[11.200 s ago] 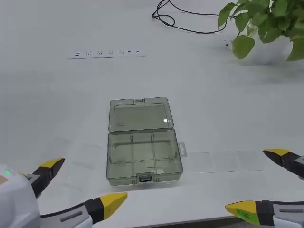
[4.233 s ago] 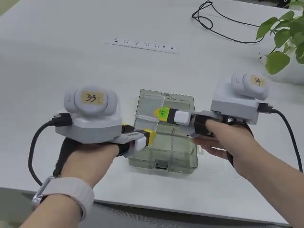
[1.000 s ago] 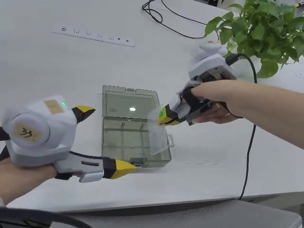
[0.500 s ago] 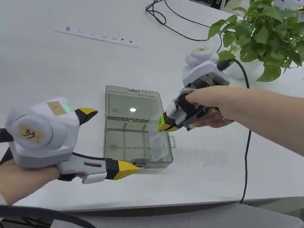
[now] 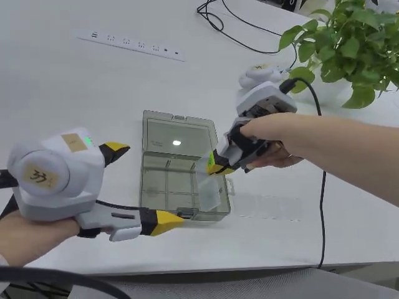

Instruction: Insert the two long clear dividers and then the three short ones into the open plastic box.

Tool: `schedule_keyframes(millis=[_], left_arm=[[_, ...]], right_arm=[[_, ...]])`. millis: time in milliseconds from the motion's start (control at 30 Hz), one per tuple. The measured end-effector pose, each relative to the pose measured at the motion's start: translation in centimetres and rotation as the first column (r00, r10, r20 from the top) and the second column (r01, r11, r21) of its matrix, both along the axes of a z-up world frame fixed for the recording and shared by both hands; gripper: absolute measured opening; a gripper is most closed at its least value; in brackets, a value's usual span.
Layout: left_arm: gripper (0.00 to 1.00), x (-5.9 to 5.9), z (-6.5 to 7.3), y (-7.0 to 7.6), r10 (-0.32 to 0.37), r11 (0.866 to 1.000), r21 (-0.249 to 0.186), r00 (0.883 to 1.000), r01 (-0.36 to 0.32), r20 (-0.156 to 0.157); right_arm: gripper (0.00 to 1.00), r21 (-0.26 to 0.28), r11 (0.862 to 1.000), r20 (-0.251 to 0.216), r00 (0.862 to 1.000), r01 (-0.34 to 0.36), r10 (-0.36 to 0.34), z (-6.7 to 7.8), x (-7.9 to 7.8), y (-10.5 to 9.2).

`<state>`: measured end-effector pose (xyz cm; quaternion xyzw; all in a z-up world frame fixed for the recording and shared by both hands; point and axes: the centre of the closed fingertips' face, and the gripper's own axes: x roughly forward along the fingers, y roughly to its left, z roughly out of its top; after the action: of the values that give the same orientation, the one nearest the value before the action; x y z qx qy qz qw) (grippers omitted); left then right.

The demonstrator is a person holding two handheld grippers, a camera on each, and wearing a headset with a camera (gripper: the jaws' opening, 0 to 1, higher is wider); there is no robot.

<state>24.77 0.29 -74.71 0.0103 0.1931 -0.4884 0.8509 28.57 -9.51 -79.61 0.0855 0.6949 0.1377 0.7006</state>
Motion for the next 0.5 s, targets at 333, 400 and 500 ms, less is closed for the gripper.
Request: schedule_keyframes(millis=[333, 400, 500], left_arm=[[0.98, -0.12, -0.29, -0.07, -0.002, 1.0, 0.0, 1.0, 0.002, -0.012], [0.98, -0.12, -0.33, -0.06, 0.0, 1.0, 0.0, 1.0, 0.0, -0.011], [0.98, -0.22, -0.46, -0.1, -0.002, 1.0, 0.001, 1.0, 0.002, -0.015]], right_arm=[[0.01, -0.014, 1.0, -0.026, 1.0, -0.001, 0.001, -0.13, 0.02, 0.04], [0.02, -0.016, 1.0, -0.031, 1.0, 0.002, -0.002, -0.01, -0.29, 0.16], [0.02, -0.013, 1.0, -0.039, 0.999, 0.005, -0.006, -0.03, -0.15, 0.19]])
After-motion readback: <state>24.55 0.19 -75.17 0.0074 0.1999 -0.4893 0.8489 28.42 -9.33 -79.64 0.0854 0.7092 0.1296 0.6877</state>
